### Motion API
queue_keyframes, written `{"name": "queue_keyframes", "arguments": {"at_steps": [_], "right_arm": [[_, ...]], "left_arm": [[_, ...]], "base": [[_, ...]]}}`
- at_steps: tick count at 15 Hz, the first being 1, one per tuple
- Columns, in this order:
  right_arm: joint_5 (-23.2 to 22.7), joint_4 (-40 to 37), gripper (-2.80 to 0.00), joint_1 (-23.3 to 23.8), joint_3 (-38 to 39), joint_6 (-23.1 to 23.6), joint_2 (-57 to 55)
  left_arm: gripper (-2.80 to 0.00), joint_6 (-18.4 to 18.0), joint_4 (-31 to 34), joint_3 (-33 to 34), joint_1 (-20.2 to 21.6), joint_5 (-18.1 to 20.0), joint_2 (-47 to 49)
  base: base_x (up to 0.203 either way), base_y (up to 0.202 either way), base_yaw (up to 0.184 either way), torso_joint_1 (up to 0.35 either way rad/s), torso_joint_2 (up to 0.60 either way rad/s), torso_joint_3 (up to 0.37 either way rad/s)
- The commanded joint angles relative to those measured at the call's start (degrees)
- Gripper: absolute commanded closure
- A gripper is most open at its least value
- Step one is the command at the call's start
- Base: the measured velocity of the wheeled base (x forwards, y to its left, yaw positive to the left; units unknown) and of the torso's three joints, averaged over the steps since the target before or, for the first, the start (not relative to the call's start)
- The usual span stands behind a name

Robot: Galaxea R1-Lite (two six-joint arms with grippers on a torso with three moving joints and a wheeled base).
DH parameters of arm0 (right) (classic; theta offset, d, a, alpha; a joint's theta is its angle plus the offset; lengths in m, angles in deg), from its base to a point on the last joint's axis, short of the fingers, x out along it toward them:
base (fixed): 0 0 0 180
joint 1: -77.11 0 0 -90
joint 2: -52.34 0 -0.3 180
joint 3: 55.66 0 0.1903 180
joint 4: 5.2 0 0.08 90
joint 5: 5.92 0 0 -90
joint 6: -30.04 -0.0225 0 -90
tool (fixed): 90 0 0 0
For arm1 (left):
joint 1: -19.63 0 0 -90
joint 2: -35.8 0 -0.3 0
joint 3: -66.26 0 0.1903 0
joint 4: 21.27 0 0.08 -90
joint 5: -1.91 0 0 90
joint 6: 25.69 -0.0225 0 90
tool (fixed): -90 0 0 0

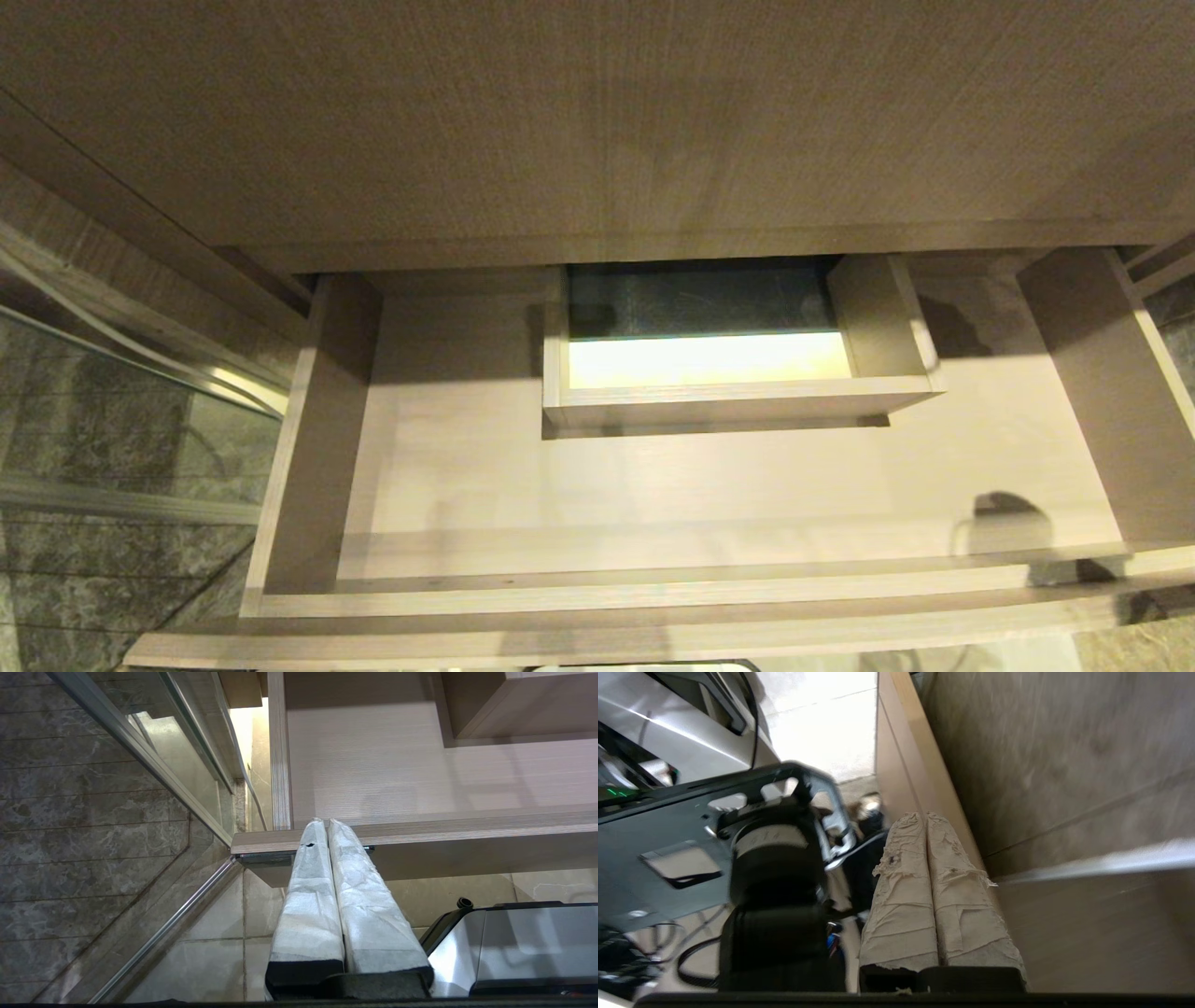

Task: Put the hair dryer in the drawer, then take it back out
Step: Close the drawer

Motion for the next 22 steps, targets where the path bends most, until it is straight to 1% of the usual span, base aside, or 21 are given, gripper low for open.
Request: {"name": "queue_keyframes", "arguments": {"at_steps": [1,3,4,7,9,11,12,13,15,16,18,20,21,22], "right_arm": [[-0.59,3.57,0.00,0.05,-0.34,3.89,-6.60],[-1.92,8.22,0.00,0.09,-1.01,7.91,-9.08],[-2.10,9.23,0.00,0.10,-1.52,8.79,-9.95],[-2.20,11.33,0.00,0.05,-3.99,9.20,-13.17],[-2.39,15.42,0.00,0.03,-5.14,9.30,-13.94],[-2.47,16.14,0.00,0.11,-5.16,9.29,-13.45],[-2.99,16.62,0.00,0.11,-5.11,9.29,-12.98],[-4.58,17.70,0.00,0.11,-5.08,9.29,-12.52],[-5.79,21.07,0.00,0.11,-4.72,9.29,-11.62],[-6.63,23.40,0.00,0.07,-4.58,9.29,-11.23],[-11.11,29.94,0.00,0.10,-4.46,9.29,-10.31],[-13.73,38.53,0.00,0.11,-4.46,9.29,-9.45],[-14.48,41.60,0.00,0.11,-4.46,9.24,-9.09],[-15.78,47.07,0.00,0.14,-4.22,9.16,-8.69]], "left_arm": [[0.00,0.01,-0.02,0.02,0.00,0.00,0.00],[0.00,0.01,-0.02,0.05,0.04,0.00,0.00],[0.00,0.01,-0.02,0.05,-0.01,0.00,0.00],[0.00,0.01,-0.02,0.01,-0.02,0.00,0.00],[0.00,0.01,-0.02,0.08,0.07,0.00,0.00],[0.00,0.01,-0.02,0.09,-0.02,0.00,0.00],[0.00,0.01,-0.02,0.09,-0.02,0.00,0.00],[0.00,0.01,-0.02,0.09,0.05,0.00,0.00],[0.00,0.01,-0.02,0.00,-0.02,0.00,0.00],[0.00,0.01,-0.02,0.09,-0.02,0.00,0.00],[0.00,0.01,-0.02,0.01,0.00,0.00,0.00],[0.00,0.01,-0.02,0.08,0.00,0.00,0.00],[0.00,0.01,-0.02,0.09,0.07,0.00,0.00],[0.00,0.01,-0.02,0.09,-0.02,0.00,0.00]], "base": [[0.000,0.000,0.000,0.000,0.00,0.000],[0.000,0.000,0.000,0.000,0.00,0.000],[0.000,0.000,0.000,0.000,0.00,0.000],[0.000,0.000,0.000,0.000,0.00,0.000],[0.000,0.000,0.000,0.000,0.00,0.000],[0.000,0.000,0.000,0.000,0.00,0.000],[0.000,0.000,0.000,0.000,0.00,0.000],[0.000,0.000,0.000,0.000,0.00,0.000],[0.000,0.000,0.000,0.000,0.00,0.000],[0.000,0.000,0.000,0.000,0.00,0.000],[0.000,0.000,0.000,0.000,0.00,0.000],[0.000,0.000,0.000,0.000,0.00,0.000],[0.000,0.000,0.000,0.000,0.00,0.000],[0.000,0.000,0.000,0.000,0.00,0.000]]}}
